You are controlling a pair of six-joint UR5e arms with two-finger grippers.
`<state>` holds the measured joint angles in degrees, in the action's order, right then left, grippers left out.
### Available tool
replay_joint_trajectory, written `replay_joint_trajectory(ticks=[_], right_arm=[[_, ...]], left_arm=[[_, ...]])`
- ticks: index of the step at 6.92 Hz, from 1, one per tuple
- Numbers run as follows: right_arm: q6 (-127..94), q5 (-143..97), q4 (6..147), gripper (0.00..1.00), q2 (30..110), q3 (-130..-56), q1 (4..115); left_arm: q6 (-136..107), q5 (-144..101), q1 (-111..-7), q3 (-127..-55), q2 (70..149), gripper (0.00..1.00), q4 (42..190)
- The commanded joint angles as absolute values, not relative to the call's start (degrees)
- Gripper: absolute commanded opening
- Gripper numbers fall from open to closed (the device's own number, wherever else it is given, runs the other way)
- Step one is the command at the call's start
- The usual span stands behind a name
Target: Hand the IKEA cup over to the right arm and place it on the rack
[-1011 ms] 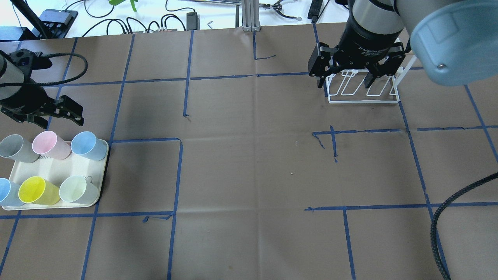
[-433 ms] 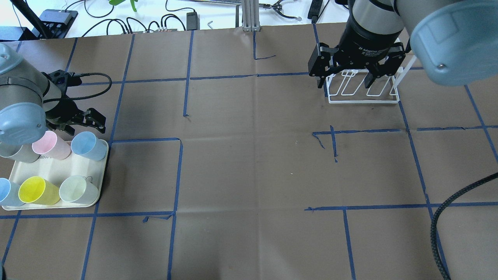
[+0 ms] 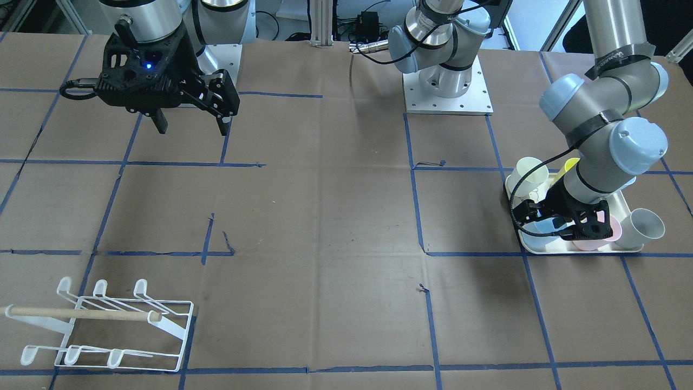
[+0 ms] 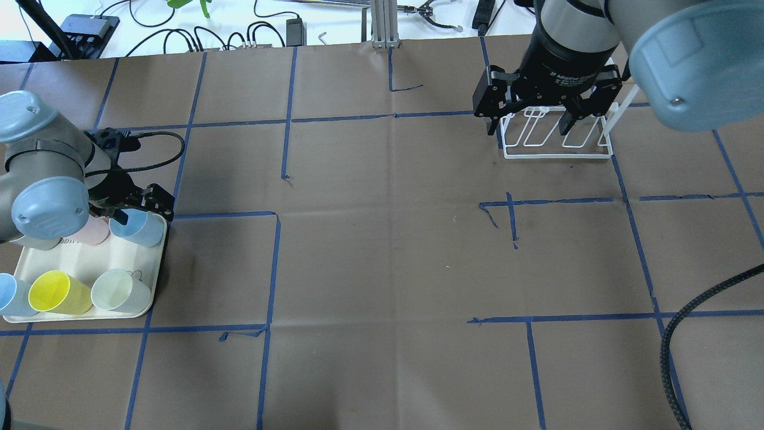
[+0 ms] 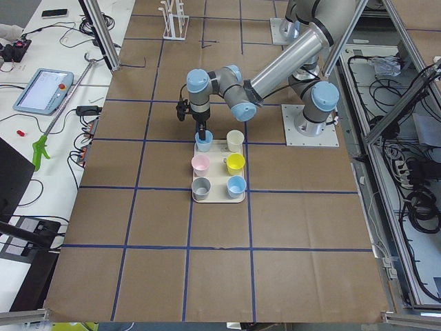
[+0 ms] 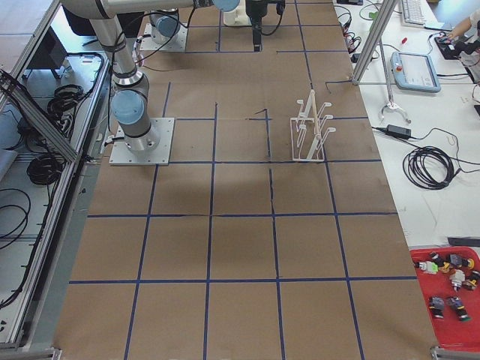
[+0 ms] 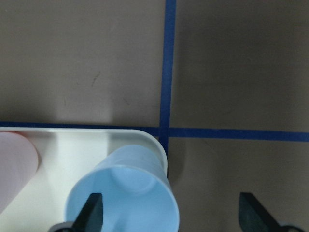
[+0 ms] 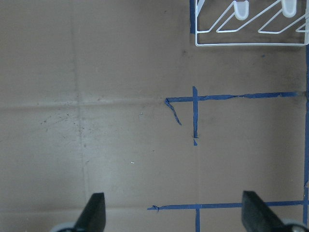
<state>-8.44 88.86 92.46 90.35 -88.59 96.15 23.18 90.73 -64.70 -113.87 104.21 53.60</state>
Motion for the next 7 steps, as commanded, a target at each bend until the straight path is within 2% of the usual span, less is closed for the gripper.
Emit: replay_joint_trajectory(ticks=[1, 2, 4, 5, 6, 7], right_arm=[[-8.44, 88.86, 92.46, 1.00, 90.35, -88.59, 96.15], [-8.44, 88.86, 92.46, 1.00, 90.35, -88.59, 96.15], [-8.44, 88.86, 92.46, 1.00, 90.35, -88.59, 96.15], [-8.44, 88.86, 92.46, 1.00, 90.35, -88.59, 96.15], [-8.52, 88.77, 92.46, 1.00, 90.35, -88.59, 96.15], [-8.79, 88.33, 92.63, 1.00, 90.35, -88.68, 96.15]], left_arm=[[23.03, 90.88, -64.69, -114.96, 104.24, 1.00, 52.47], [23.11, 90.79, -64.60, -114.96, 103.98, 0.82, 52.47], [22.85, 91.14, -64.60, -114.43, 103.71, 0.23, 53.61], [22.76, 91.23, -64.34, -114.78, 103.62, 0.05, 53.61], [22.76, 91.23, -64.25, -114.79, 103.19, 0.00, 53.61], [22.85, 91.23, -64.25, -114.61, 102.84, 0.00, 53.70]])
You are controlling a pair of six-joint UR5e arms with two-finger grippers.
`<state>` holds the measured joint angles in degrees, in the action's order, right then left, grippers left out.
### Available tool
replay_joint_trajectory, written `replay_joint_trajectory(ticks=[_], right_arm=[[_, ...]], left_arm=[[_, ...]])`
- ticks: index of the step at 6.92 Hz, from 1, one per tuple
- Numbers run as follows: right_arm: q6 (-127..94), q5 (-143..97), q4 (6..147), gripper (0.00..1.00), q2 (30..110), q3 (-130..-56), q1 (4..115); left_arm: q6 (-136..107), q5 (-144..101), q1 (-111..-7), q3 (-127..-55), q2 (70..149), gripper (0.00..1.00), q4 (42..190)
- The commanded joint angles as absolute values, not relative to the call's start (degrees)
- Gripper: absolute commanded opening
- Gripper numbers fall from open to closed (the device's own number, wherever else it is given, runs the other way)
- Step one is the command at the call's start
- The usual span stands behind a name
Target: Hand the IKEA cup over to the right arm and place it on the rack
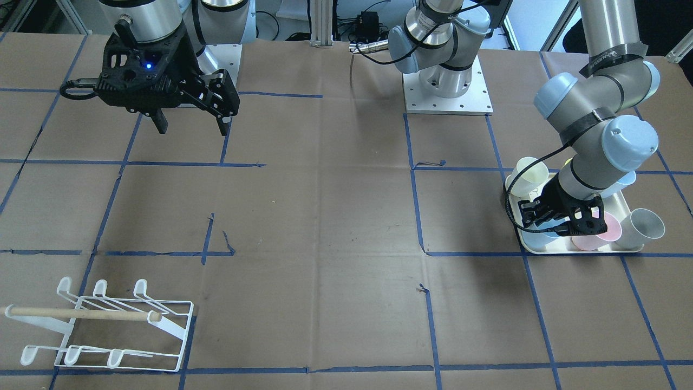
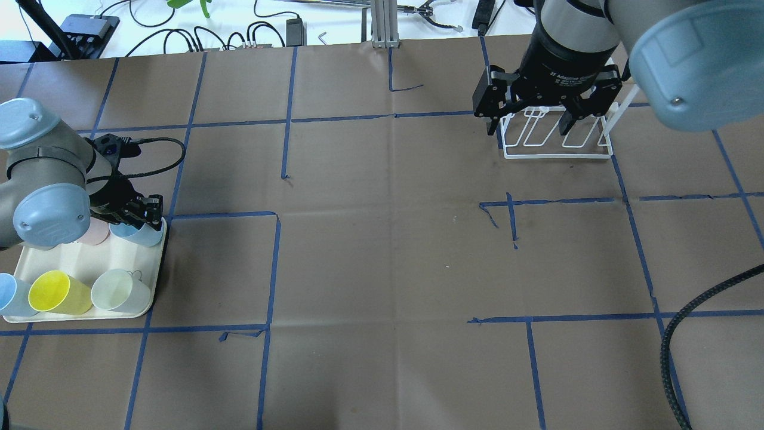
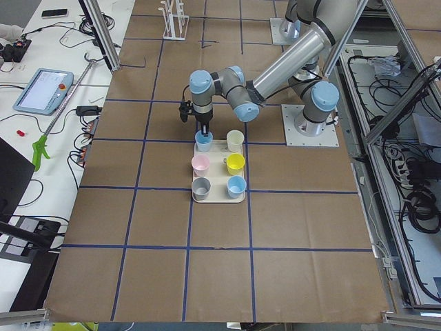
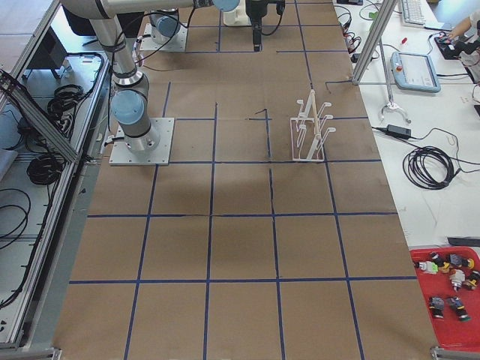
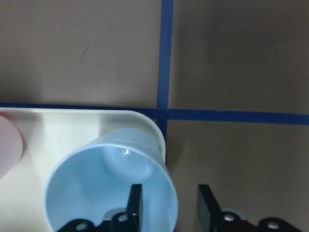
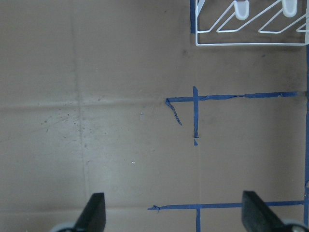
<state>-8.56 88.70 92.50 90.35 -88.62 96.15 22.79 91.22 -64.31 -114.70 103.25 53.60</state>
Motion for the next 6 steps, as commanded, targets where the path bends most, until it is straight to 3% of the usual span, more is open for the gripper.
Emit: replay_joint_trajectory(ticks=[1, 3, 6], right_arm=[[-8.79, 88.24, 95.33, 1.00, 90.35, -88.86, 96.24], [-8.88, 88.07, 101.83, 1.00, 89.91, -91.21, 96.33], [-8.88, 82.89, 115.97, 1.00, 90.88, -97.72, 96.24]], left_arm=[[22.94, 91.23, -63.99, -113.74, 102.31, 0.00, 55.62], [22.94, 91.40, -63.90, -106.92, 98.63, 0.00, 66.81], [22.59, 91.07, -65.47, -87.77, 98.61, 0.00, 86.10]])
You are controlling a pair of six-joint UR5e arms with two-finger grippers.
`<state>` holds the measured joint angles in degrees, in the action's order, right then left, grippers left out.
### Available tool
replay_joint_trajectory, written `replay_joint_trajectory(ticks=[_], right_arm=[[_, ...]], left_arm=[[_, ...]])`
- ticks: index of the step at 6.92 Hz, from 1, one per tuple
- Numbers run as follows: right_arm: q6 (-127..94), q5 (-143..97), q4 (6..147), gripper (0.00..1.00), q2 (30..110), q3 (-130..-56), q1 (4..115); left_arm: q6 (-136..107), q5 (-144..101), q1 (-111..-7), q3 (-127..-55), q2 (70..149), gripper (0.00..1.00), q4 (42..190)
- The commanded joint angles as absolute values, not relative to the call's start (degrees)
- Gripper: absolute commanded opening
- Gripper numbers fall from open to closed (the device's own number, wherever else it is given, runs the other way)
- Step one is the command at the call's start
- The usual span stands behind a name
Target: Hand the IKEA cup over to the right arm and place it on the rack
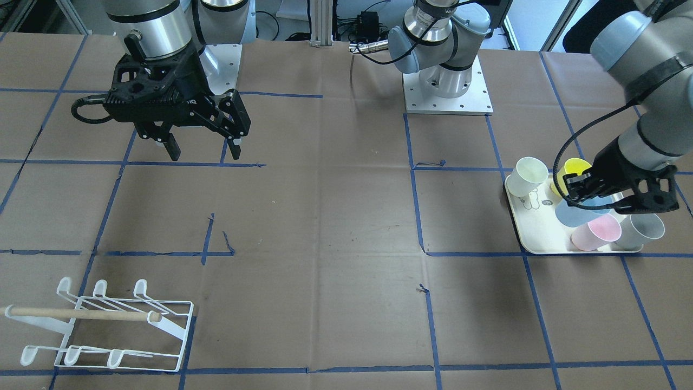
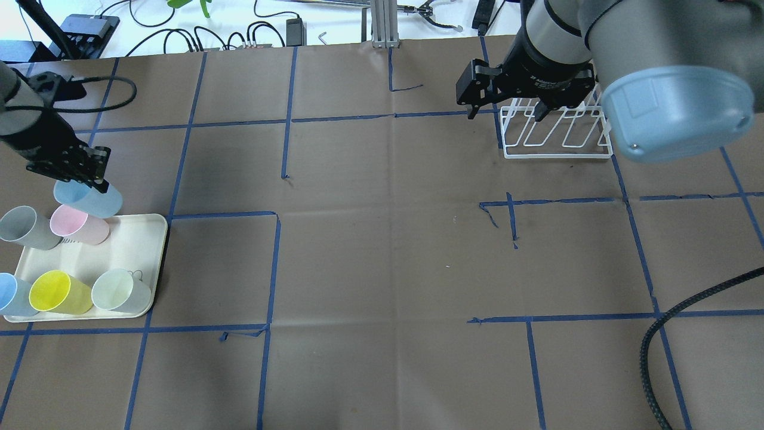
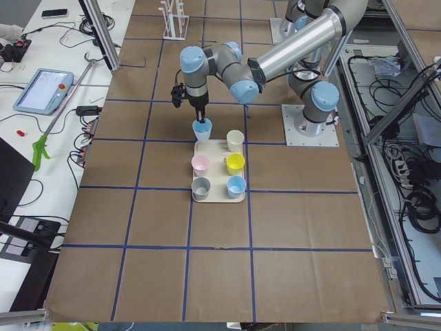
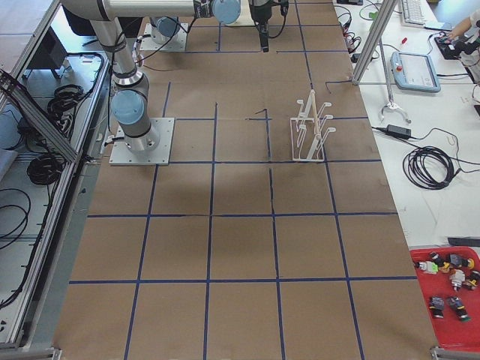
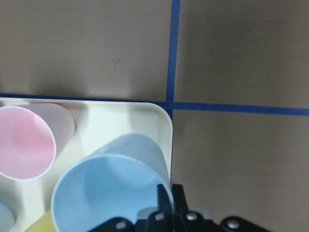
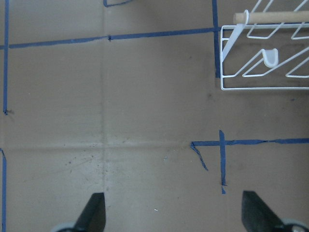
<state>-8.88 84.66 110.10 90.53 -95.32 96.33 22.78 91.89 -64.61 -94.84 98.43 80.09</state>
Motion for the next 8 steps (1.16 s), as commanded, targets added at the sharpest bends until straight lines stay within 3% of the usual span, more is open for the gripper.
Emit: replay_joint_trajectory(ticks=[1, 5, 8], right_arm=[[-8.88, 81.49, 119.32, 1.00, 90.88, -98.60, 95.98], [-11.92, 70.95, 142.67, 1.00, 90.79, -106.59, 95.80], [-32.71, 67.24, 164.46, 1.00, 90.79, -114.23, 95.71]], left_arm=[[22.50, 85.66, -67.31, -85.37, 98.09, 0.00, 86.22], [24.16, 58.07, -75.65, -87.09, 95.02, 0.00, 81.94], [23.99, 41.36, -77.96, -101.28, 90.89, 0.00, 54.68]])
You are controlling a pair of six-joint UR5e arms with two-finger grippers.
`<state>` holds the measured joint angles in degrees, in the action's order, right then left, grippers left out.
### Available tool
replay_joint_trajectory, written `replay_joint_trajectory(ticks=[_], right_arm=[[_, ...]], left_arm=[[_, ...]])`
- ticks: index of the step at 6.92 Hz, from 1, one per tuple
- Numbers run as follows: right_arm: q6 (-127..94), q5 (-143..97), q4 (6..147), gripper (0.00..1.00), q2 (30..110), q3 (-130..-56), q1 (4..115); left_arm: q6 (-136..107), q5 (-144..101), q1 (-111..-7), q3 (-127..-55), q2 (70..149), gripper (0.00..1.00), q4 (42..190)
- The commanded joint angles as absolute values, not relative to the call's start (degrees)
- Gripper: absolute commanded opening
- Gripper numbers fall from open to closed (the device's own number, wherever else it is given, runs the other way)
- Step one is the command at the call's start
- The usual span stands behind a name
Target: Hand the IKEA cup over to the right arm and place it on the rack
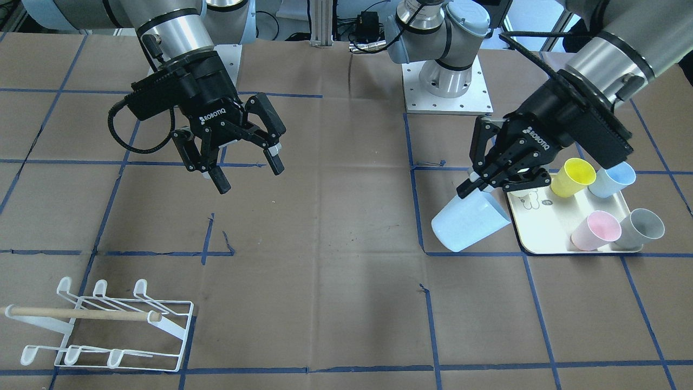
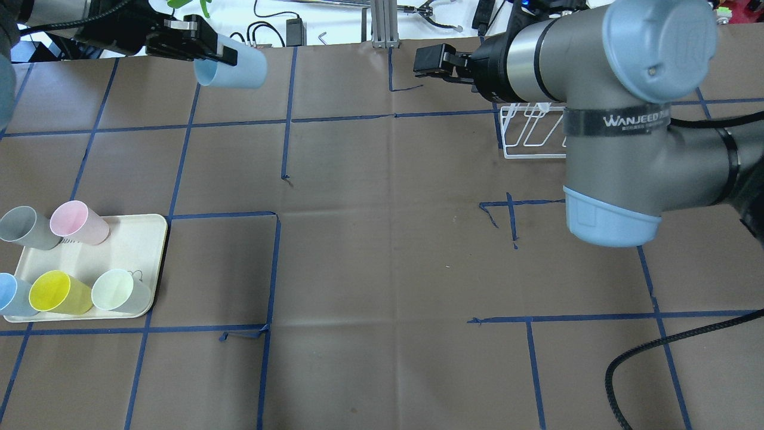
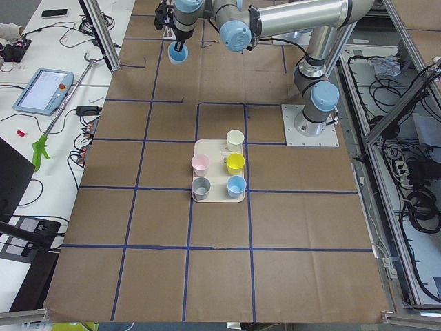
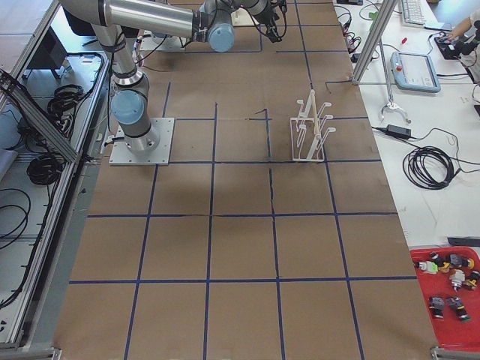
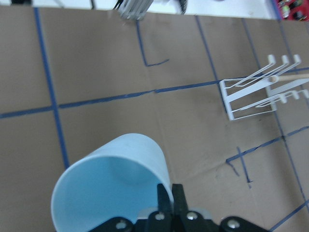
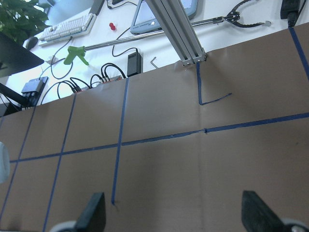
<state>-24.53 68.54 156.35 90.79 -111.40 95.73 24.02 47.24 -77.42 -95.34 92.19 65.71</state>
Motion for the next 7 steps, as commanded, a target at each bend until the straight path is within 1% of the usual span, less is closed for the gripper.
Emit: replay_joint_trajectory(ticks=[1, 2, 3, 4, 5, 6, 7], right_arm=[[-39.57, 66.98, 169.40, 1.00, 90.88, -116.26, 95.63], [-47.30, 66.02, 174.85, 1.00, 90.97, -117.93, 95.54], [-57.73, 65.92, 180.73, 1.00, 90.97, -119.95, 95.02], [-66.79, 66.00, 187.93, 1.00, 90.88, -122.84, 95.01], [-75.93, 66.01, 194.87, 1.00, 90.88, -126.00, 95.18], [-83.25, 66.09, 201.55, 1.00, 90.79, -129.52, 95.62], [-89.41, 66.09, 204.06, 1.00, 90.97, -133.29, 95.71]], left_arm=[[23.65, 36.18, -78.39, -108.12, 90.53, 0.00, 41.53], [20.77, 33.86, -79.70, -114.54, 90.53, 0.00, 28.00], [15.78, 33.84, -81.28, -119.13, 91.22, 0.00, 15.07], [8.16, 33.92, -83.04, -122.22, 91.23, 0.00, 3.81], [5.04, 34.19, -84.19, -124.08, 90.88, 0.00, 0.21], [4.84, 34.45, -85.33, -124.62, 90.18, 0.00, 0.18], [4.83, 34.45, -85.69, -124.63, 90.26, 0.00, 0.18]])
